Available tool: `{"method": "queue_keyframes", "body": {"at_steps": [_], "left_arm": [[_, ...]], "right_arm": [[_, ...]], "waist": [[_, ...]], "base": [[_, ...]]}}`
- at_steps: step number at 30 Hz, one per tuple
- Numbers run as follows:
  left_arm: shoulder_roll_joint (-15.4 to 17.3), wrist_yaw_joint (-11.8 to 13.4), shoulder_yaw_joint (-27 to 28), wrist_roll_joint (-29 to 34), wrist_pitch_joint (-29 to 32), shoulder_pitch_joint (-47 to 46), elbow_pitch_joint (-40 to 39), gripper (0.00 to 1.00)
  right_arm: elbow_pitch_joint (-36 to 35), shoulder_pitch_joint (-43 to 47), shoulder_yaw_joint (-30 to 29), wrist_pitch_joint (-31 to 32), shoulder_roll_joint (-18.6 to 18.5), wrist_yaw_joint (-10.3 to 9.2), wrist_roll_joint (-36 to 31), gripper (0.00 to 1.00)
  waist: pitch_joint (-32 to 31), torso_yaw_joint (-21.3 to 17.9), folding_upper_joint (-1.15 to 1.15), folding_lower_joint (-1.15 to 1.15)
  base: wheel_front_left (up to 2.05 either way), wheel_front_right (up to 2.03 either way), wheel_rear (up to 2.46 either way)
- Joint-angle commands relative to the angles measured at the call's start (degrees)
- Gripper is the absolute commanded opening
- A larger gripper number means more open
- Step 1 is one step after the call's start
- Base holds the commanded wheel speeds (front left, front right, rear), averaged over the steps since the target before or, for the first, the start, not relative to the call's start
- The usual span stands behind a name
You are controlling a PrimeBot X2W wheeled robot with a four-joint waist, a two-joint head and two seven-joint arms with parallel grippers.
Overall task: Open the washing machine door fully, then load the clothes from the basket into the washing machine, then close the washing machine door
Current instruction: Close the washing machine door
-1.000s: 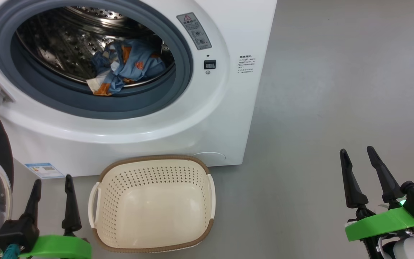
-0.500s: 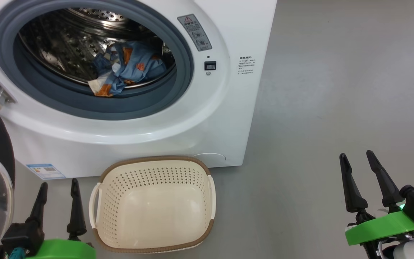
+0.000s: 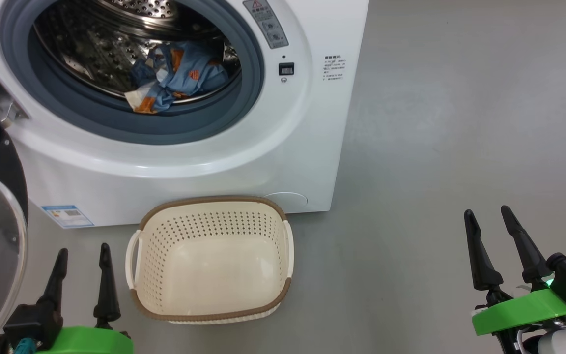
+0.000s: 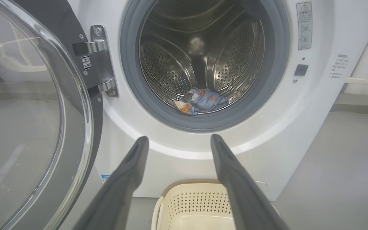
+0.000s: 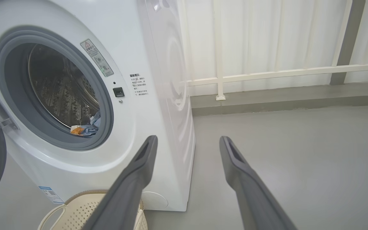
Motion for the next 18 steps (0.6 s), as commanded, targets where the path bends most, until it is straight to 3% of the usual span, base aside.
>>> {"method": "queue_keyframes", "body": {"at_steps": [1,18], "left_arm": [[0.69,-0.12,1.47,-0.38,-0.3,0.23,-1.91,1.0],[0.73,-0.12,0.96,-1.31,-0.3,0.89,-2.38,1.0]], "right_arm": [[-1.42,-0.17,1.29,-0.28,-0.82,0.25,0.0,1.0],[-1.38,0.17,1.92,-0.28,-1.15,0.25,-0.08,1.0]], "waist": [[-0.02,0.06,0.0,0.0],[-0.61,2.94,0.0,0.0]], "base": [[-0.53,0.53,0.0],[-0.05,0.05,0.0]]}}
